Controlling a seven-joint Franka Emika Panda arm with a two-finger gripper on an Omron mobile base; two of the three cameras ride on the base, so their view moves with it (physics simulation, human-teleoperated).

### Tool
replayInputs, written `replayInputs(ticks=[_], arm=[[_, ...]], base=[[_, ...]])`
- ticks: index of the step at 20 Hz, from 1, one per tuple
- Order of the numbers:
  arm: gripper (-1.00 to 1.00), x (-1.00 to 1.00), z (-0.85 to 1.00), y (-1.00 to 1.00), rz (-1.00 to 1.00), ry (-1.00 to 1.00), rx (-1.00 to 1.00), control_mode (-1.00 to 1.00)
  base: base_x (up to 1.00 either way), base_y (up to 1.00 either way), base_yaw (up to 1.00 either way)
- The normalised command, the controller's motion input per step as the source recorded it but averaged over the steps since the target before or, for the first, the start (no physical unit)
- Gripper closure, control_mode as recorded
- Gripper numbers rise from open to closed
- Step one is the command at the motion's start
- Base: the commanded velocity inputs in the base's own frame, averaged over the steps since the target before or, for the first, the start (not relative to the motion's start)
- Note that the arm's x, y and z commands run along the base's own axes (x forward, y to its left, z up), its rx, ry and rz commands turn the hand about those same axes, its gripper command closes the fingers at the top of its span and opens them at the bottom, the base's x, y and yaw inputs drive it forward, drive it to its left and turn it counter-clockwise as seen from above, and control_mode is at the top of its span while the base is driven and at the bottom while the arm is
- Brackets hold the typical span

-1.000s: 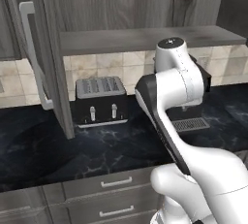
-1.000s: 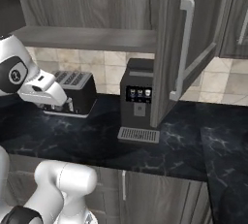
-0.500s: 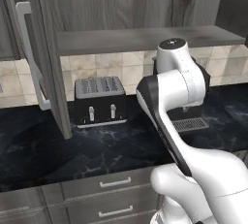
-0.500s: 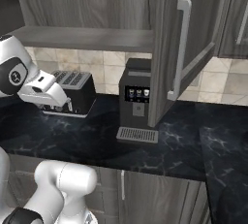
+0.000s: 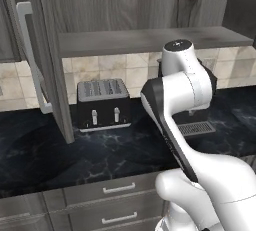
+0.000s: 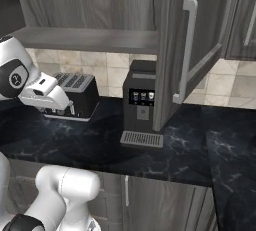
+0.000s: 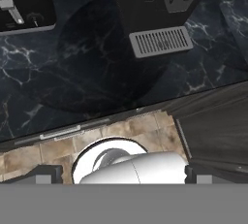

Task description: Open the cabinet. Pick the soap dispenser and place it next to the sink. Then close the cabinet.

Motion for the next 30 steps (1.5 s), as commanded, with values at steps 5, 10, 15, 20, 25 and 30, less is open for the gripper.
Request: replayInputs(ticks=[5,10,15,20,25,30], arm=[[-1.00,0.00,0.00,0.00,0.00,0.00,0.00,1.00],[-1.00,0.00,0.00,0.00,0.00,0.00,0.00,-1.00],[-1.00,0.00,0.00,-0.09,0.00,0.00,0.01,-1.00],[-1.00,0.00,0.00,0.03,0.00,0.00,0.00,-1.00],[-1.00,-0.41,0.00,0.01,0.01,0.00,0.00,-1.00],[-1.00,-0.47,0.07,-0.16,0.01,-0.02,0.00,-1.00]], base=[[0.00,0.00,0.00],[0.00,0.00,0.00],[0.00,0.00,0.00],[0.00,0.00,0.00],[0.00,0.00,0.00],[0.00,0.00,0.00]])
